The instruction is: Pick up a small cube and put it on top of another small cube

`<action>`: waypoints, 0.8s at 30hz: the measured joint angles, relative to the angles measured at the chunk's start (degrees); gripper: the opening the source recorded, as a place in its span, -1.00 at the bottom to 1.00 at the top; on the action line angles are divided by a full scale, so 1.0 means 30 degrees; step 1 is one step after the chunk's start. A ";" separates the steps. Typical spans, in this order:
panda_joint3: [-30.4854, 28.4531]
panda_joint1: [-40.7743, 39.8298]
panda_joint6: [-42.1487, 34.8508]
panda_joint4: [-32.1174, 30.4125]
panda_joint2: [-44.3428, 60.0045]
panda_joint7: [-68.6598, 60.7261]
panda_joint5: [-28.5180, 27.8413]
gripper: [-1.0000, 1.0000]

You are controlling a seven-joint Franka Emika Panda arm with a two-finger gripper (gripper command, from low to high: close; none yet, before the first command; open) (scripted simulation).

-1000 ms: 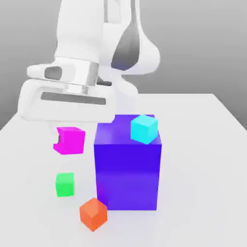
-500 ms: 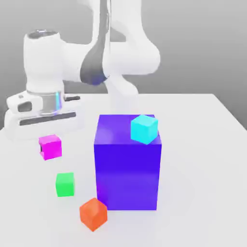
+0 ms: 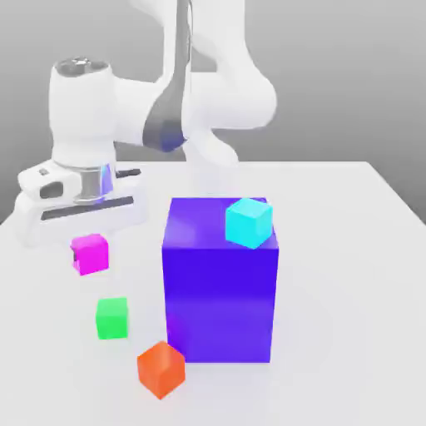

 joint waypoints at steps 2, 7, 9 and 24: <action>0.0074 -0.0101 0.0154 0.0043 0.0216 0.0175 -0.0246 -1.00; 0.0126 -0.0189 0.0694 0.0113 0.1009 0.0409 -0.0568 -1.00; 0.0112 -0.0171 0.0975 0.0123 0.1414 0.0396 -0.0544 -1.00; 0.0014 0.1228 0.4136 -0.0214 0.5328 -0.3637 0.5287 -1.00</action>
